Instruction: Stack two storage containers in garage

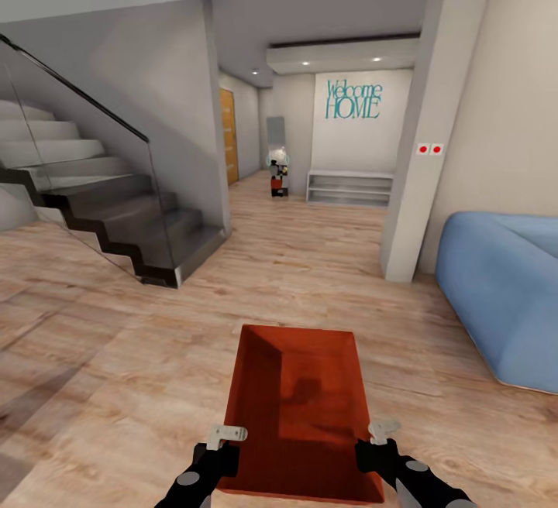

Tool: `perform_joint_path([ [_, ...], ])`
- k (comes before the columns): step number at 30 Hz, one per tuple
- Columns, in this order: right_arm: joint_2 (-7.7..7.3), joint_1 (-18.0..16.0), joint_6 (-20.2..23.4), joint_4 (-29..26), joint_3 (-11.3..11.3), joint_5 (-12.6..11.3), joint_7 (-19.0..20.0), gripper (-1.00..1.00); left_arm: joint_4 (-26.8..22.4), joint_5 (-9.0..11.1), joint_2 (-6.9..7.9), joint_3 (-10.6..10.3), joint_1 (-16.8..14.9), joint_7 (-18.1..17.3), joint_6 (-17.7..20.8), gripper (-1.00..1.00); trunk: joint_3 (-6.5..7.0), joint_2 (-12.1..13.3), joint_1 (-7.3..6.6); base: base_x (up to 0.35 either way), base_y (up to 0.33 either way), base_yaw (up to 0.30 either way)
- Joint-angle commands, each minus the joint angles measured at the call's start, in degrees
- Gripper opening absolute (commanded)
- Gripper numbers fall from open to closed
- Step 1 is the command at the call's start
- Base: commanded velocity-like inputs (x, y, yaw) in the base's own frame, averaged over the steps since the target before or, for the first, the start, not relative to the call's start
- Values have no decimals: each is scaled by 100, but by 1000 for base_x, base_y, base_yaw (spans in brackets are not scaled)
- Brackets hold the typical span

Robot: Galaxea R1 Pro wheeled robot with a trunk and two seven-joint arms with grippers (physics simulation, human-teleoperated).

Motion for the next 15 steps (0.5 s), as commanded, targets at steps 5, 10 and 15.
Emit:
perform_joint_path([
  [5, 1, -3, -237, -9, 86, 6, -18, -100, -2, 50, 3, 6, -5, 94, 27, -100, -6, -2, 3, 340, 0, 0],
  [10, 1, -3, -236, -9, 86, 6, -18, -100, -2, 47, 3, 7, -5, 94, 27, -100, -6, -2, 3, 340, 0, 0],
  [15, 1, -2, -238, -9, 86, 10, -18, -100, -2, 50, 3, 10, -5, 94, 27, -100, -6, -2, 3, 340, 0, 0],
])
